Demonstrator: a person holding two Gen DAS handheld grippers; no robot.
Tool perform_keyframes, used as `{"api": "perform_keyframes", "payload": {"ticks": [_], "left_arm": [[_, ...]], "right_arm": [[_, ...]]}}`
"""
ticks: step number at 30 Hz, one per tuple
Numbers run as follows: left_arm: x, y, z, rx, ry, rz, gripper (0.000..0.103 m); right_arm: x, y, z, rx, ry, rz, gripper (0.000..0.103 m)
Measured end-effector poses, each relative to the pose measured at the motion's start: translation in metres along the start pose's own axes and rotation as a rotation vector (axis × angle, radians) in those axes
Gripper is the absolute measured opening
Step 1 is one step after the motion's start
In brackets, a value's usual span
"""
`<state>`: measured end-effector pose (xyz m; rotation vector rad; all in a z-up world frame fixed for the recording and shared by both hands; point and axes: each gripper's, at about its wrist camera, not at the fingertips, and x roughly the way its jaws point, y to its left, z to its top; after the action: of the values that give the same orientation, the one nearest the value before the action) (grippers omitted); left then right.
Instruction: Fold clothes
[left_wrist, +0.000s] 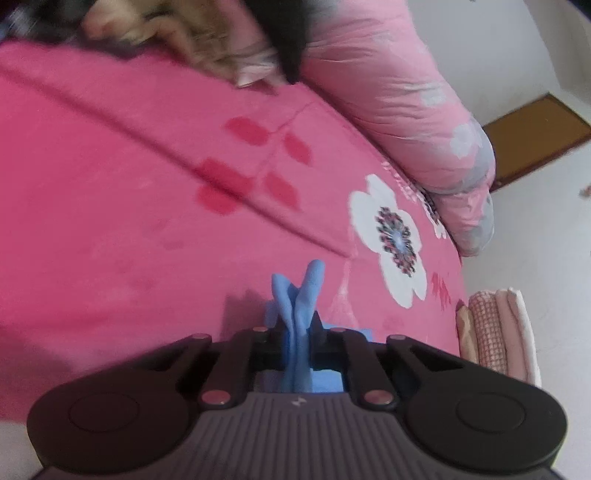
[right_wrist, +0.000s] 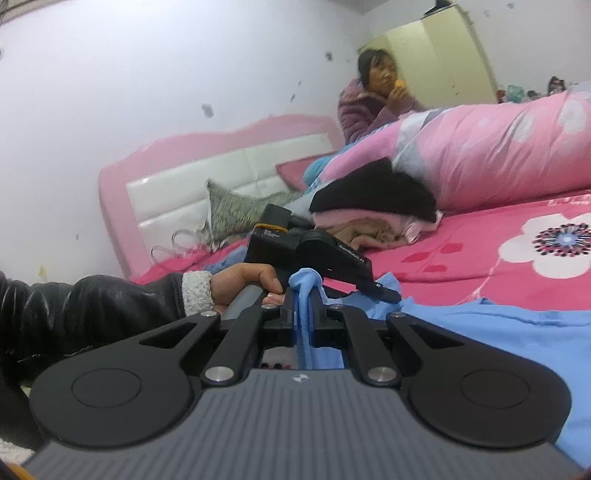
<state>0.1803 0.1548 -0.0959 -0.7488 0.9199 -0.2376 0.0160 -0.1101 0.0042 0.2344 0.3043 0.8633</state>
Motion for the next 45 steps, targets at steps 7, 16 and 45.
{"api": "perform_keyframes", "payload": {"ticks": [7, 16, 45], "left_arm": [[0.013, -0.124, -0.016, 0.214, -0.035, 0.037, 0.008], [0.113, -0.288, -0.102, 0.524, 0.084, -0.012, 0.008], [-0.046, -0.167, -0.266, 0.822, -0.038, -0.046, 0.075]], "right_arm": [[-0.069, -0.033, -0.010, 0.085, -0.167, -0.092, 0.003], [-0.199, -0.081, -0.041, 0.205, -0.344, -0.358, 0.003], [-0.258, -0.122, -0.103, 0.471, -0.273, -0.462, 0.003]]}}
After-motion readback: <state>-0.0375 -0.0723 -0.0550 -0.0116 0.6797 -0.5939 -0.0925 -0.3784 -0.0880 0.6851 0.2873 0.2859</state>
